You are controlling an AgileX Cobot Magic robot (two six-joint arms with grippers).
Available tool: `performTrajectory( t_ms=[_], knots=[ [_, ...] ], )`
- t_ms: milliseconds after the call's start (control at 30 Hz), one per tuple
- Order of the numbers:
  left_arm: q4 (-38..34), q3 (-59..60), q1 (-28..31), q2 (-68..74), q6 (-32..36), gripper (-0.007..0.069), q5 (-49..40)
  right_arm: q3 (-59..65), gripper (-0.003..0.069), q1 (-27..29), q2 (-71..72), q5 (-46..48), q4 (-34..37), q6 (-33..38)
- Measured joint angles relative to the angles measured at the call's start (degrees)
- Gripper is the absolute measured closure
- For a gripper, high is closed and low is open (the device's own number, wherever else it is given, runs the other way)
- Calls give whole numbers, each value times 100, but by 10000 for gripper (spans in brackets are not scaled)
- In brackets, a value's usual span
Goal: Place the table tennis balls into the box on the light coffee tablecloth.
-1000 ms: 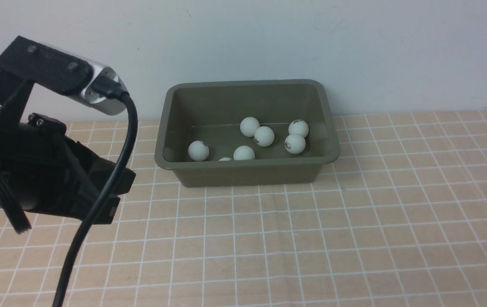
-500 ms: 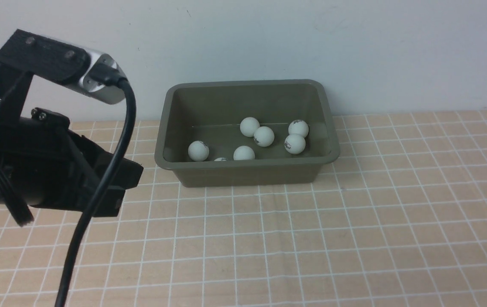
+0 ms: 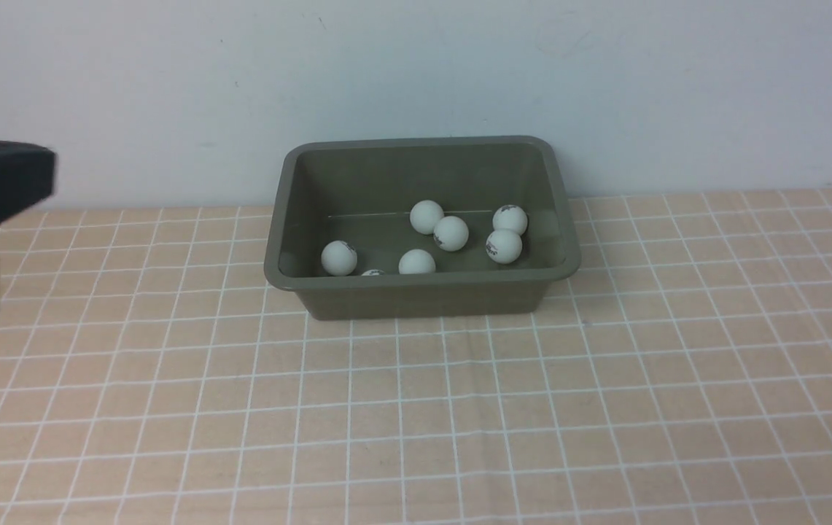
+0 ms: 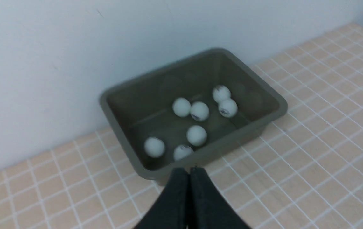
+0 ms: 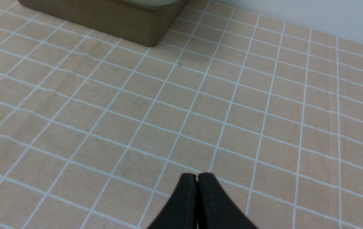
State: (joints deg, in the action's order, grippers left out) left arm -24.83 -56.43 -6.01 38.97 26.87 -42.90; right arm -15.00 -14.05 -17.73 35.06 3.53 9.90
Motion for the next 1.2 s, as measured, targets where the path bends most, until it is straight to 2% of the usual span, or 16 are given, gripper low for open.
performTrajectory(
  t_ms=[300, 433, 533, 667, 733, 867, 1200],
  knots=[
    [290, 794, 336, -2252, 18, 693, -201, 0, 673, 0, 0, 6, 0, 0],
    [331, 1419, 336, -2649, 18, 693, -133, 0, 673, 0, 0, 10, 0, 0],
    [458, 2211, 336, -2643, 18, 693, 362, 0, 673, 0, 0, 10, 0, 0],
    [851, 3356, 336, -2516, -28, 693, 1490, 0, 673, 0, 0, 12, 0, 0],
    [1118, 3970, 336, -2497, -298, 693, 2146, 0, 673, 0, 0, 12, 0, 0],
    [1489, 4888, 336, -2678, -1012, 693, 2783, 0, 673, 0, 0, 12, 0, 0],
    [2483, 5792, 336, -3422, -2144, 693, 2674, 0, 673, 0, 0, 12, 0, 0]
  ],
)
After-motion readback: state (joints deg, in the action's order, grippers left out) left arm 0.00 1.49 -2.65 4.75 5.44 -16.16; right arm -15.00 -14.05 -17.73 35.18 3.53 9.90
